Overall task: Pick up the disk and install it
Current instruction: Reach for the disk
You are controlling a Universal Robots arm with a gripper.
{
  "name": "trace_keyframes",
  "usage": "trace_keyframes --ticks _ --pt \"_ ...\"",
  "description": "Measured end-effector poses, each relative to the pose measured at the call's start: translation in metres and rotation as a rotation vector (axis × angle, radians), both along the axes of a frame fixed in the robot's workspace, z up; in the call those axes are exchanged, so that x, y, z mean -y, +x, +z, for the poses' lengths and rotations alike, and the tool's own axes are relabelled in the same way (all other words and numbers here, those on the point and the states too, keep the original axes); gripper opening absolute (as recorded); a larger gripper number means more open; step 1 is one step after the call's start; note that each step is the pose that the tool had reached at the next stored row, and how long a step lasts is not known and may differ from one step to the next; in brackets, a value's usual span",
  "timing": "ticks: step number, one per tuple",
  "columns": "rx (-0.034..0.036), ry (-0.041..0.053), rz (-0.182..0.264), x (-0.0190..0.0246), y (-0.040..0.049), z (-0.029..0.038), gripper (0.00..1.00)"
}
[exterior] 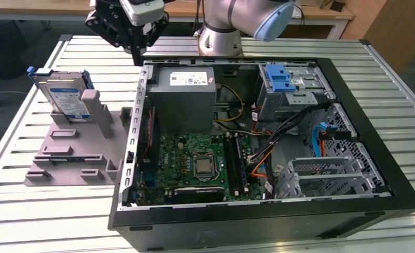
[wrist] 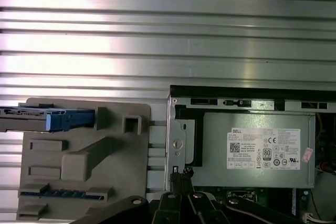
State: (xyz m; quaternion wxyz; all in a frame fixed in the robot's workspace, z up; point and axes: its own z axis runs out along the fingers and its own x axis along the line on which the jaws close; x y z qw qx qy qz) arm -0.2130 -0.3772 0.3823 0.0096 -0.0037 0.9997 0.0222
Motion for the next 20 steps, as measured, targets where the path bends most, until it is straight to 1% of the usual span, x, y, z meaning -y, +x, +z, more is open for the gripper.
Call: trace_keyframes --ticks 15,20 --pt "-0.0014 0.0 0.0 -0.0027 -0.0123 -0.0028 0.11" --pt "-0.0017 -0.0001 0.0 -0.004 -0.018 -0.0036 0.11"
